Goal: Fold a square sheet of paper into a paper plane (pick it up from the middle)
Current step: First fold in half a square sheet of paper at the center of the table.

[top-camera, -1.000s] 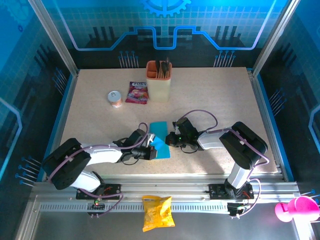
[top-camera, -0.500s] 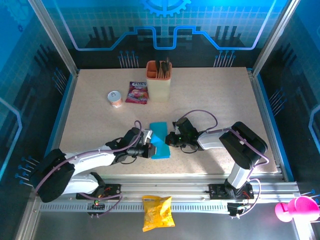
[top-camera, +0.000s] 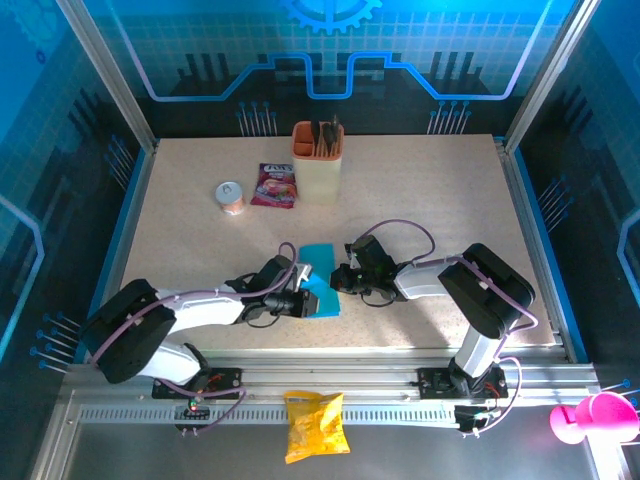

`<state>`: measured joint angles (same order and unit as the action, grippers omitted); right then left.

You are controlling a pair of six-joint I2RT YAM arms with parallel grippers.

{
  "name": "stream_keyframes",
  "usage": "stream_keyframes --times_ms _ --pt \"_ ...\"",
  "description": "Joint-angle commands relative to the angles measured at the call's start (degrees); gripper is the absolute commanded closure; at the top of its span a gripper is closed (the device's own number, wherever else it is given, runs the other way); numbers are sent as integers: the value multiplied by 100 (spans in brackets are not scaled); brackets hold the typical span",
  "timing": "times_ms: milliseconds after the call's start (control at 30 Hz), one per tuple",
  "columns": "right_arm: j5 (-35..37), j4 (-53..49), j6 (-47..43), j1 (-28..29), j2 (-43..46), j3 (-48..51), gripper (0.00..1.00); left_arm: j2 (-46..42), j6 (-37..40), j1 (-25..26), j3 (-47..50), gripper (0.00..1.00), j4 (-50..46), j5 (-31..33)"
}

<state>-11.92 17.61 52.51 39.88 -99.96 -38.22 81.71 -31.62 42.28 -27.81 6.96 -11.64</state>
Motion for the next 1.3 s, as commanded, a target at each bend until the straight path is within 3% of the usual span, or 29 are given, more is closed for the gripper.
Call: stream_keyframes --times_ms 0,167,400,567,833,1267 --pt "396 -838 -39 344 -592 201 100 156 -26 32 231 81 128 7" --pt "354 -953 -104 345 -481 108 100 118 -79 34 390 91 161 169" --pt "364 -1068 -186 345 -530 6 100 -355 -238 5 179 89 94 302" --pt "380 -973 -150 350 -646 57 100 -711 -339 -701 -254 84 130 111" --pt "407 -895 -120 354 -709 89 100 170 132 -1577 -1182 91 -20 -428" --pt "410 -868 -126 358 -709 155 100 1123 499 -1780 -1629 95 61 -503"
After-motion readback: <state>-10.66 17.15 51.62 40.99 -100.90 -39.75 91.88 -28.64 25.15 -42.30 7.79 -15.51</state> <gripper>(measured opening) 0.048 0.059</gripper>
